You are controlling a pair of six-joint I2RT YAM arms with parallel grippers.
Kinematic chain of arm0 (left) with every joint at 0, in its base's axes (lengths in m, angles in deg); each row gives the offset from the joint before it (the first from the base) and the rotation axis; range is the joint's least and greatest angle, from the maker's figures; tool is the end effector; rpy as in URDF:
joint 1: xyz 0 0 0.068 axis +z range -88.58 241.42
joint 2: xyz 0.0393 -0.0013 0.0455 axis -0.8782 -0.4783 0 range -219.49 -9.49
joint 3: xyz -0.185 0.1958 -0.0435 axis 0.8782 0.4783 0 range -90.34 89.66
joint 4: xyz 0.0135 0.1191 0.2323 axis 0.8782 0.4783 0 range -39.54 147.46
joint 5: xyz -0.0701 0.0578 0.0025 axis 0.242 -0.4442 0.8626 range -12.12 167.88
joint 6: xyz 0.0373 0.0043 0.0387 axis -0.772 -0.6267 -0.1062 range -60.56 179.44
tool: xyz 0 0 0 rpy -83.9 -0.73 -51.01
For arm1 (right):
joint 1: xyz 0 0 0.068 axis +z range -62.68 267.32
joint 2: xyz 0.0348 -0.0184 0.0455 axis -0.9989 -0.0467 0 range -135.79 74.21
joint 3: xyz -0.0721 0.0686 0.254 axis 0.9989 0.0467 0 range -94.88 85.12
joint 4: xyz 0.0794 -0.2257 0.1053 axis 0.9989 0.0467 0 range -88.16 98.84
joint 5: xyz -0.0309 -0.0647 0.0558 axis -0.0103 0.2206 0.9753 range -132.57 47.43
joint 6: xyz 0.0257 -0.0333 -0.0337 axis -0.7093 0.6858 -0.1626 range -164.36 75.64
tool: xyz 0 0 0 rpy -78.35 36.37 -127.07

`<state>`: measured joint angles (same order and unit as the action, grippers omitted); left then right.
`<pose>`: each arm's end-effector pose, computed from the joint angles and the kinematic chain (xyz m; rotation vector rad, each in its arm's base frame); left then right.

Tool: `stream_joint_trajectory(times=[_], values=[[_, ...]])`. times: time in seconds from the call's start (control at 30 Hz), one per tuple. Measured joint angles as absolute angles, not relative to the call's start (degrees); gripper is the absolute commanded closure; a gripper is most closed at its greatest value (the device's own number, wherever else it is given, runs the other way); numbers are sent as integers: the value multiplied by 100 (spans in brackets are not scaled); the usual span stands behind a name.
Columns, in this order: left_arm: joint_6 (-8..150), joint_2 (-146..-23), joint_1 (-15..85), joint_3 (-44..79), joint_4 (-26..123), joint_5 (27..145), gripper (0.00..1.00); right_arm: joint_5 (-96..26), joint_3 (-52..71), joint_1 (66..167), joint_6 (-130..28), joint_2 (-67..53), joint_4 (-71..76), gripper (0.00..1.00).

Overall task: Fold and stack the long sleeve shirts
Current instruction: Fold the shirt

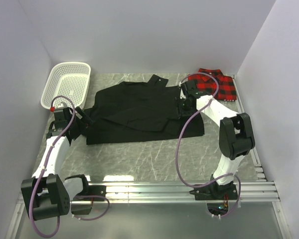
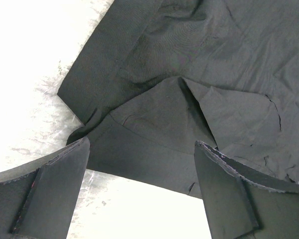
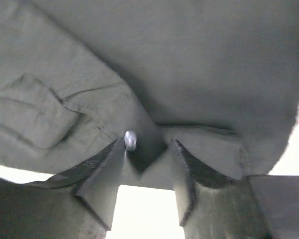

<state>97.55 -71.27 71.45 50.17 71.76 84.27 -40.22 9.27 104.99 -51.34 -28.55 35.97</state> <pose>0.2210 0.0350 0.2333 -0.9090 2.1736 -0.3726 0.3586 0.1158 0.2178 -0.2605 2.6365 0.1992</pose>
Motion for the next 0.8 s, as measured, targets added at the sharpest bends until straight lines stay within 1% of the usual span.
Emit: stream_joint_trajectory(times=[0.03,0.07,0.17,0.23,0.37,0.47,0.67,0.8], values=[[9755,-7127,7145,5017,7174,8427,8,-4241,903,10499,-5219,-2842,3597,39],[9755,-7127,7145,5017,7174,8427,8,-4442,901,10497,-5291,-2809,3599,38],[9753,-7127,7145,5017,7172,8431,8,-4761,931,10486,-5510,-2595,3571,37],[9753,-7127,7145,5017,7170,8440,8,-4717,1069,10471,-5693,-2311,3415,36],[9755,-7127,7121,5017,7159,8475,7,-4398,1624,10466,-6209,-1787,2956,36],[9759,-7127,7011,5017,7150,8499,7,-4013,2315,10449,-6736,-1590,2401,37],[9833,-7149,6570,4965,7148,8554,8,-3251,3827,10327,-7768,-1537,1293,38],[9984,-7332,6283,4838,7039,8530,7,-2971,4249,10268,-8150,-1511,637,40]])
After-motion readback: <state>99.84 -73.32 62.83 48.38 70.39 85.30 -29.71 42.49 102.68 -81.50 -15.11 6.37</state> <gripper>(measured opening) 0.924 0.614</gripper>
